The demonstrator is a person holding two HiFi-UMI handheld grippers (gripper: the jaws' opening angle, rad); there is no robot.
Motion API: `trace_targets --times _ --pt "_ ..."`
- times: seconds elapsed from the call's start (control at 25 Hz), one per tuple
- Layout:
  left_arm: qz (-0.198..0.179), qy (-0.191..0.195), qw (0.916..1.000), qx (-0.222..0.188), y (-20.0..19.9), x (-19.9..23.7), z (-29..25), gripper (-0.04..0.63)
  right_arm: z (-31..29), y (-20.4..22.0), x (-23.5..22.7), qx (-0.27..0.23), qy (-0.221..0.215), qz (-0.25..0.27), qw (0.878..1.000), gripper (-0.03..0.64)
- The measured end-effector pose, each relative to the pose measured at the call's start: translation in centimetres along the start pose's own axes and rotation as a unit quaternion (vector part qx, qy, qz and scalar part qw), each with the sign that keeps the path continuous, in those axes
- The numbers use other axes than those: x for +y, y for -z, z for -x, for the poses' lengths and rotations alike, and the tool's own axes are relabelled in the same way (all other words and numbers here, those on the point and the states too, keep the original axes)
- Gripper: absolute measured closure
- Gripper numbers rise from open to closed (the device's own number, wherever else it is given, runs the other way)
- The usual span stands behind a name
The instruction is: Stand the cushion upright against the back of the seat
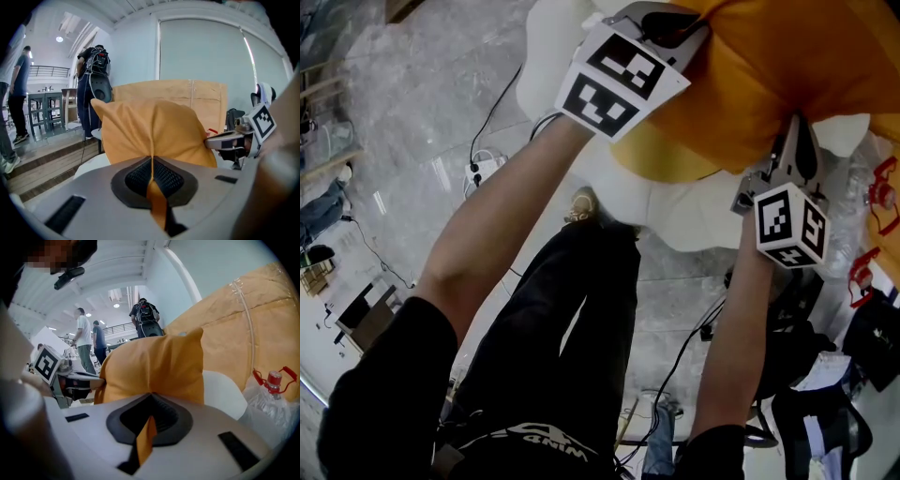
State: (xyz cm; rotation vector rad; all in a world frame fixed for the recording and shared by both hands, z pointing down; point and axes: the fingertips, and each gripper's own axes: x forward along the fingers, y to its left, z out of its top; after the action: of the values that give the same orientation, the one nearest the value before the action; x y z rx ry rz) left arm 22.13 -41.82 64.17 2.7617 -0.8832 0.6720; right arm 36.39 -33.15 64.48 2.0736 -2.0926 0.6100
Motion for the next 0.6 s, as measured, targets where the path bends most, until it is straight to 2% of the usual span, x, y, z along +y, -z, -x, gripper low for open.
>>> trace_targets --times 0.36,0.44,0.6 --pt "0.024 0.003 0.9995 0.022 3.8 -0.9 0.3 0.58 0.7 3.5 0.3 0.029 0.007 0.02 0.999 0.594" --pt "0.022 0.0 0.9995 0.022 3.7 -0.7 0.4 0.552 0.6 3.3 0.3 0.028 0.011 0.024 0.999 0.592" --pt "0.023 -0.002 0.9995 0.023 3.5 -0.5 0.9 0.49 0.9 3.1 0.5 0.023 0.016 0.017 0.999 0.537"
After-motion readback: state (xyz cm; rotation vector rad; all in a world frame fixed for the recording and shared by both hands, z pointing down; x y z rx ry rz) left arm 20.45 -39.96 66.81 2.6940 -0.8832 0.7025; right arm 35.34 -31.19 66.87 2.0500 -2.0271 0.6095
